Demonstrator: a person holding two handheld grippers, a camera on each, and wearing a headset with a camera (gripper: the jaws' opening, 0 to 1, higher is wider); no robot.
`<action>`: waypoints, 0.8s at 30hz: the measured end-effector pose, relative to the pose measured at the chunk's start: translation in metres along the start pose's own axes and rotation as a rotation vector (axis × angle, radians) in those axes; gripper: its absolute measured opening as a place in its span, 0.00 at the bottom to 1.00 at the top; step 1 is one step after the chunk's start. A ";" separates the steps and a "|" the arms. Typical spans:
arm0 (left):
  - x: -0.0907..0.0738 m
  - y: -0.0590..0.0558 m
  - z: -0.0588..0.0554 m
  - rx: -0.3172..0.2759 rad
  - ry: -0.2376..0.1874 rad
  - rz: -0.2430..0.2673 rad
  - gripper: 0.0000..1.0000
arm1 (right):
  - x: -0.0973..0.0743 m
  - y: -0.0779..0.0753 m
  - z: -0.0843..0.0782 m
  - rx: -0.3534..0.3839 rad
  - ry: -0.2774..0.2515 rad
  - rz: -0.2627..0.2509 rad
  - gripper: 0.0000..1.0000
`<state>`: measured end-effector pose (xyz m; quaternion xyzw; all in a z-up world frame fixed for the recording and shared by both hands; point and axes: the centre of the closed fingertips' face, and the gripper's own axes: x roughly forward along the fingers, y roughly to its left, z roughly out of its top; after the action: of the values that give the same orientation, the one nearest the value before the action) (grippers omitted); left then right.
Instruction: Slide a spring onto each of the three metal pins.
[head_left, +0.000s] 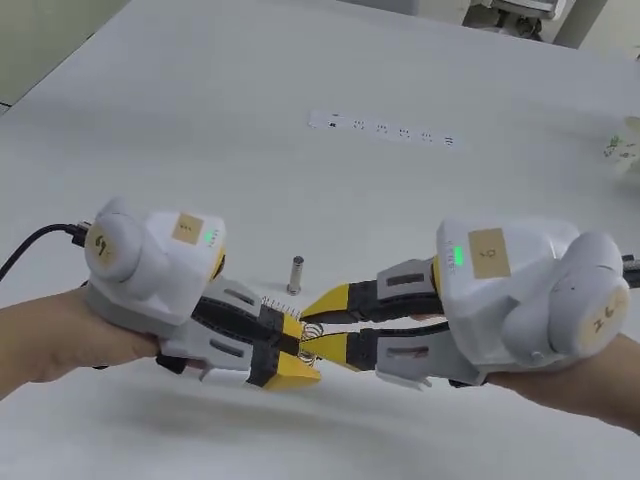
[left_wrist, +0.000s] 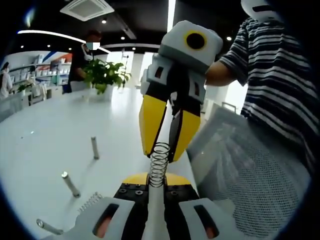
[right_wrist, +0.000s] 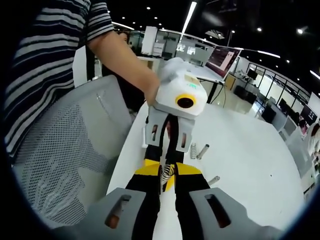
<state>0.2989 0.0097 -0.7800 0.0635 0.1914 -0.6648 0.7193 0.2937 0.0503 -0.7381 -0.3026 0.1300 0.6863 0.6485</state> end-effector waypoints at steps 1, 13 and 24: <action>0.000 0.000 0.000 -0.004 0.002 -0.001 0.02 | 0.000 0.000 0.000 -0.004 0.001 0.002 0.07; -0.002 0.000 0.000 -0.012 0.005 0.010 0.03 | 0.000 0.000 0.001 -0.021 0.001 -0.009 0.07; -0.001 -0.002 0.001 0.013 0.002 0.008 0.02 | 0.000 -0.001 0.002 0.005 -0.009 -0.012 0.07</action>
<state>0.2976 0.0103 -0.7784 0.0699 0.1875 -0.6630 0.7214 0.2946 0.0516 -0.7368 -0.2987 0.1266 0.6834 0.6540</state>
